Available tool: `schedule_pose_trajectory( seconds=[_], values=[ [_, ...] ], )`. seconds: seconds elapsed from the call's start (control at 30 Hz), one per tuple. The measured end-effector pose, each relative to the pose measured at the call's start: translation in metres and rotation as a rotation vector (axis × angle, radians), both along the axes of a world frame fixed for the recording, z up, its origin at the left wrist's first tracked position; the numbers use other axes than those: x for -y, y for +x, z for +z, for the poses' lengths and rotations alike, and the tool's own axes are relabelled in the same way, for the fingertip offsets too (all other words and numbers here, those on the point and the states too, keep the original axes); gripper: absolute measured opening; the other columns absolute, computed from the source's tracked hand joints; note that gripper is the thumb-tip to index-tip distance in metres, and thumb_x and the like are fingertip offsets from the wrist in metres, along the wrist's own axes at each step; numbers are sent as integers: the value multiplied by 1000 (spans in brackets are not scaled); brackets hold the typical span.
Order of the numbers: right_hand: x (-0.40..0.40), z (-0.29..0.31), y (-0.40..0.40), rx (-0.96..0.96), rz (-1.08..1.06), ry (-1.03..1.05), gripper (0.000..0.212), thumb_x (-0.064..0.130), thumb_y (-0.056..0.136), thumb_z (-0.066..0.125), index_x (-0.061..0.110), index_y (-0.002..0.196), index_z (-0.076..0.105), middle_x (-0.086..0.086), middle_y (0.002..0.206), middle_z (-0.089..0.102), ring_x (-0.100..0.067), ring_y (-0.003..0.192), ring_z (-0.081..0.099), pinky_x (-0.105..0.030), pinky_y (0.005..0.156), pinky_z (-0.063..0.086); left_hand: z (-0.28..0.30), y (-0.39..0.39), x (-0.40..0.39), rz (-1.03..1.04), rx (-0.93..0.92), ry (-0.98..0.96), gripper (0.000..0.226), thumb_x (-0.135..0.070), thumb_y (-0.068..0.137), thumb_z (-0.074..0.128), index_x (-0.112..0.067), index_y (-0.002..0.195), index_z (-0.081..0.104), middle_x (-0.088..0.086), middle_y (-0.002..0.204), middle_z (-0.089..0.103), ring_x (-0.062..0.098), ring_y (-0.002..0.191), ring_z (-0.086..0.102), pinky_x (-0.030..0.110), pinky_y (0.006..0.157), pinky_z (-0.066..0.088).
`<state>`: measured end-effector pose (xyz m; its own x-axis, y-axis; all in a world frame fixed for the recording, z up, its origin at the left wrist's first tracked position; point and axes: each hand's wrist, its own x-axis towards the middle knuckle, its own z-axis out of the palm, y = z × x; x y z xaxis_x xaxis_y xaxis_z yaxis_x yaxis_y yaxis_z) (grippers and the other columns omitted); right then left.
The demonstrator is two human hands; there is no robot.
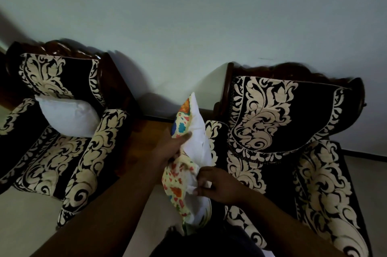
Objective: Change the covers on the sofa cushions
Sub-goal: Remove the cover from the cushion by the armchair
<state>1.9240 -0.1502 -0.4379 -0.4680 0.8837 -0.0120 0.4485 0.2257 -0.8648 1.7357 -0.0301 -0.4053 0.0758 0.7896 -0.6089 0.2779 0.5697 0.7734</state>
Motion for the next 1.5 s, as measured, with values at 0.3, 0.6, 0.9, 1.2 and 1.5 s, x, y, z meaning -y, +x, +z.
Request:
schedule_pose_trajectory(
  seconds=[0.3,0.6,0.9,1.2,1.5],
  values=[
    [-54,-40,18,10,-588,-390,40,49,101,53,21,129,60,2,115,67,-19,106,63,-28,83,46,-50,-7,30,-439,-550,-202,131,-50,47,81,-18,156,14,15,147,41,35,127,49,42,95,53],
    [-66,-84,-12,87,-394,-402,39,36,102,53,27,140,55,-5,127,67,-23,114,63,-35,97,50,-55,20,40,-233,-775,333,127,-87,62,66,-17,155,16,12,151,35,34,136,41,51,106,44],
    [-44,-82,-13,197,-123,-334,56,36,99,62,32,151,42,-11,130,61,-25,111,60,-26,91,47,-53,2,6,-71,-703,218,60,-43,98,61,-14,147,43,14,145,52,32,132,51,44,109,41],
    [-82,-52,-14,152,-327,-113,42,30,104,51,25,146,52,-8,134,57,-25,117,58,-38,96,50,-31,15,18,-74,-509,211,43,-41,100,57,-5,124,63,14,116,67,29,108,65,46,97,53],
    [-86,-34,1,335,-369,191,18,26,101,57,19,112,69,-2,106,68,-21,90,67,-30,79,52,-25,29,25,-5,-345,106,25,-41,99,60,-16,95,65,10,84,68,25,73,68,49,75,59]
  ],
)
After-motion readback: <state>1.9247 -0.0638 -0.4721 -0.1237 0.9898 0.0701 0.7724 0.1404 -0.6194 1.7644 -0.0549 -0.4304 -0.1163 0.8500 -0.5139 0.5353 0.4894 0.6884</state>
